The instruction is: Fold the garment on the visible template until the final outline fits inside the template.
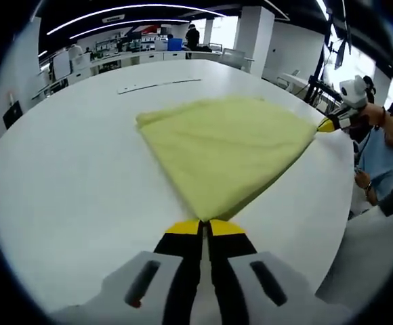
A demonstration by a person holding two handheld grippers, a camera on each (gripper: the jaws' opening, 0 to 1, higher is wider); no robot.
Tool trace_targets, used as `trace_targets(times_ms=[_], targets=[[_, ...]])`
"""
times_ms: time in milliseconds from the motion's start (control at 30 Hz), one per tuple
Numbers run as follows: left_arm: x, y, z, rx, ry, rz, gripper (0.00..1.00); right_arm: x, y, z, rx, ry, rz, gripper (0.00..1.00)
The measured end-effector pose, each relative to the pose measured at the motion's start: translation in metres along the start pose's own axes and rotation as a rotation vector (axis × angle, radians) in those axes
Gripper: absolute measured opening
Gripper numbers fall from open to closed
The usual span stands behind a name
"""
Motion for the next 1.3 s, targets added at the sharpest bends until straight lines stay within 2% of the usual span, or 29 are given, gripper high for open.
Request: trace_targets(times_ms=[33, 100, 167, 267, 400, 500, 567, 700, 800, 1033, 1300], targets=[[-0.001, 0.001, 0.000, -0.027, -0.002, 0.006, 0.00, 0.000, 0.000, -0.001, 0.015, 0.009, -0.002, 0.00], [-0.003, -0.002, 0.002, -0.017, 0.002, -0.010, 0.01, 0.000, -0.003, -0.005, 0.047, 0.030, -0.020, 0.00], [-0.005, -0.005, 0.003, -0.022, -0.005, -0.029, 0.04, -0.001, -0.006, -0.010, 0.064, 0.045, -0.037, 0.05], [-0.010, -0.009, 0.005, -0.043, -0.010, -0.067, 0.14, -0.007, -0.022, -0.015, 0.098, 0.093, -0.103, 0.19], [-0.022, -0.020, 0.006, -0.113, -0.013, -0.134, 0.32, -0.019, -0.046, -0.014, 0.087, 0.107, -0.178, 0.39], [-0.035, -0.035, 0.002, -0.121, -0.019, -0.195, 0.44, -0.027, -0.062, -0.009, 0.067, 0.112, -0.217, 0.47], [-0.043, -0.042, -0.003, -0.124, -0.008, -0.219, 0.49, -0.031, -0.072, -0.003, 0.058, 0.101, -0.246, 0.55], [-0.052, -0.052, -0.014, -0.096, -0.001, -0.246, 0.66, -0.038, -0.088, 0.010, 0.036, 0.074, -0.270, 0.81], [-0.058, -0.057, -0.025, -0.107, 0.018, -0.260, 0.76, -0.043, -0.095, 0.019, 0.034, 0.047, -0.280, 0.92], [-0.066, -0.061, -0.034, -0.142, 0.030, -0.292, 0.90, -0.056, -0.106, 0.037, 0.030, 0.016, -0.309, 0.99], [-0.076, -0.054, -0.036, -0.124, 0.009, -0.273, 0.99, -0.062, -0.097, 0.048, 0.038, 0.010, -0.303, 0.99]])
Point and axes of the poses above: the point that each gripper's makers call its tool centre point, and the gripper's own axes: x roughly forward along the fingers, z roughly to its left, y roughly out of its underside, the point moved 3 cm from there along -x, roughly backward along the fingers, and after that the axes turned 10 degrees about -x, right-handed, at the moved point
